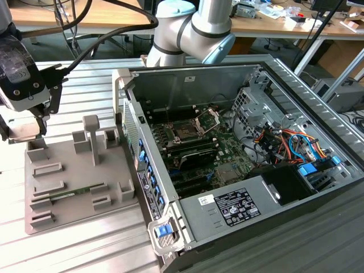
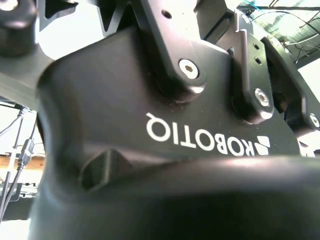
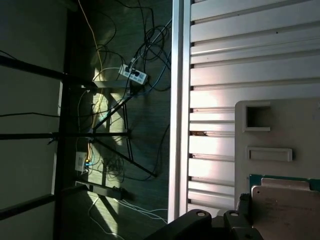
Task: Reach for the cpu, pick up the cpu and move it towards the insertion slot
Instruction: 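Pick up the cpu and move it towards the insertion slot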
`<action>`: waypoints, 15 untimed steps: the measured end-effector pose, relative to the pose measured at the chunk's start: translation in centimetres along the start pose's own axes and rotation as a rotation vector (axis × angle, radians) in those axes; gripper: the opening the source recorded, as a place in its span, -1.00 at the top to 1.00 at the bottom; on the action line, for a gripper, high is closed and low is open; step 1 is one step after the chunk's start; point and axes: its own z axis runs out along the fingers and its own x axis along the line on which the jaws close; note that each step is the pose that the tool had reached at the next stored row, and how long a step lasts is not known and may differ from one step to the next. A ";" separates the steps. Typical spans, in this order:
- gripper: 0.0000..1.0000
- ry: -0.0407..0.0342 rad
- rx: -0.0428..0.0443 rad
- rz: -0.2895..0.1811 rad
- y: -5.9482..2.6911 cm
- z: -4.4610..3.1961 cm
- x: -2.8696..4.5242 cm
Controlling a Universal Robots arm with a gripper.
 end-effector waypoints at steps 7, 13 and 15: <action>-0.10 -0.0001 -0.0001 0.000 0.01 -0.27 0.00; -0.10 0.0000 0.0000 0.000 0.01 -0.41 0.00; -0.10 0.0000 0.0000 0.000 0.02 -0.47 0.00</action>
